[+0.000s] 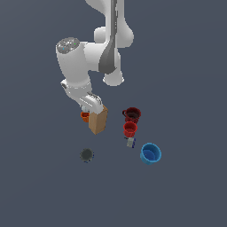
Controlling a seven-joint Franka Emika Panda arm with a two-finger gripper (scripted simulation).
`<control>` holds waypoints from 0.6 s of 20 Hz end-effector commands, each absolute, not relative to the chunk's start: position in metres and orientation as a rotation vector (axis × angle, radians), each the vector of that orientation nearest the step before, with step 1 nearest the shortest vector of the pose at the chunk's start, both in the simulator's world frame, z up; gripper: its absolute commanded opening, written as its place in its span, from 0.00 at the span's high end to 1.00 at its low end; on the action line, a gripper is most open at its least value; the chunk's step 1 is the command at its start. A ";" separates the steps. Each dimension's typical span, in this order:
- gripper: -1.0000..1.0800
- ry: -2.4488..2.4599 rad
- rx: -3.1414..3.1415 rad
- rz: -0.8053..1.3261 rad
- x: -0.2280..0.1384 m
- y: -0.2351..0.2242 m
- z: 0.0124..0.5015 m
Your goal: Pick up a designated object from a clutter of objects.
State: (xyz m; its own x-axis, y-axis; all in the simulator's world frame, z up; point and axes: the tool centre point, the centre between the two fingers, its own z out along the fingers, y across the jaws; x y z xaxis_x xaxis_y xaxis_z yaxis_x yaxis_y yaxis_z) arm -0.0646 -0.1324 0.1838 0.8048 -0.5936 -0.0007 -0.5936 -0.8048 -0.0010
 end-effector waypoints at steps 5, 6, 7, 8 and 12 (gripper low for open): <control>1.00 0.981 -2.985 0.000 -0.085 -0.123 0.239; 1.00 0.981 -2.985 0.000 -0.089 -0.121 0.248; 1.00 0.982 -2.986 -0.001 -0.092 -0.120 0.257; 1.00 0.982 -2.986 -0.001 -0.095 -0.118 0.265; 1.00 0.982 -2.987 -0.001 -0.106 -0.113 0.297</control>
State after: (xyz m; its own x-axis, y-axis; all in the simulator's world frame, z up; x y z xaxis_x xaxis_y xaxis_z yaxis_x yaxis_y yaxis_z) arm -0.1011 -0.1149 0.2852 0.8049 -0.5934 0.0015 -0.5934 -0.8049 0.0012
